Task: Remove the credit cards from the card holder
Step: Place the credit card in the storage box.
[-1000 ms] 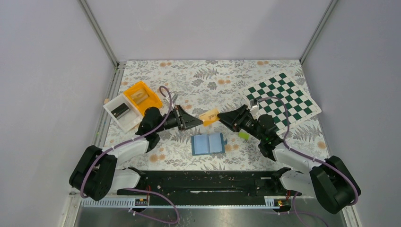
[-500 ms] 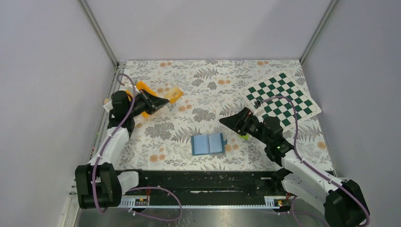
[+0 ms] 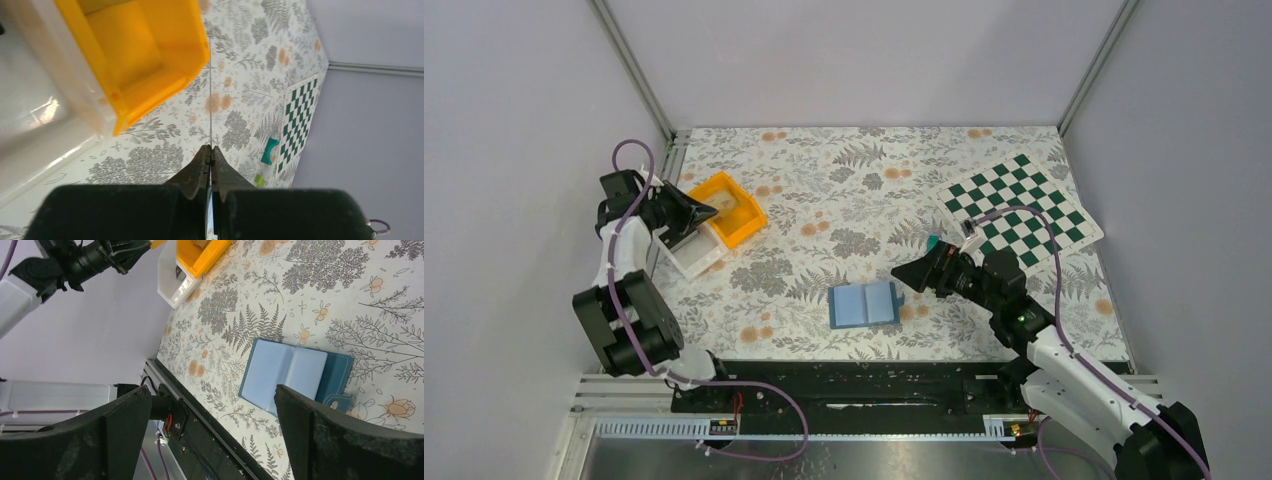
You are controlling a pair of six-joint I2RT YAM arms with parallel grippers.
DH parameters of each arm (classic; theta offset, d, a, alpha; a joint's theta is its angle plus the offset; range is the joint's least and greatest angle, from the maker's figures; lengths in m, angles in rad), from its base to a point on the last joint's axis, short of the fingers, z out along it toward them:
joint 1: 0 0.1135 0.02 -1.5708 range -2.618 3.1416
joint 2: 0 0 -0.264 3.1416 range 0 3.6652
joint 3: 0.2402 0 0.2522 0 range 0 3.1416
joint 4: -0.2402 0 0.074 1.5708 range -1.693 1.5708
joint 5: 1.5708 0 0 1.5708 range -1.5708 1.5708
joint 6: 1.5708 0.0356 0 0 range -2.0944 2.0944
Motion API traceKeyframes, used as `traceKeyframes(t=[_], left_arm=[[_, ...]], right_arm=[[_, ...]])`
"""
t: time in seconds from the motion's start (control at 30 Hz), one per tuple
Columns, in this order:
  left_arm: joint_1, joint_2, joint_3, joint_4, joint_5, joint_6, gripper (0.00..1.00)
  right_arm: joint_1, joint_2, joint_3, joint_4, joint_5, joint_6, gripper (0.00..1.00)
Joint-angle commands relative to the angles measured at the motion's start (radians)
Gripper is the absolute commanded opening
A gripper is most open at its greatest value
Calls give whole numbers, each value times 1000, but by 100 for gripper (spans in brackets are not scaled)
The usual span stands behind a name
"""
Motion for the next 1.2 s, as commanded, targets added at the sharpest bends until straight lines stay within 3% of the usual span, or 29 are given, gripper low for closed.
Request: traceKeyframes(t=[0.0,0.13,0.3,1.17], left_arm=[[11,113,159,-190,-52,139,0],[11,203,289,-308,-123,170,0],[11,274,388,-325,-163,148,0],[1,533,552,-275,-198,119,0]], right_arm=[[1,15,45,20,-32,-44,99],[1,46,54,21,-71,-47,99],[1,52,46,20,-91,-58,100],[-2,107,57,34,-82,-79,99]])
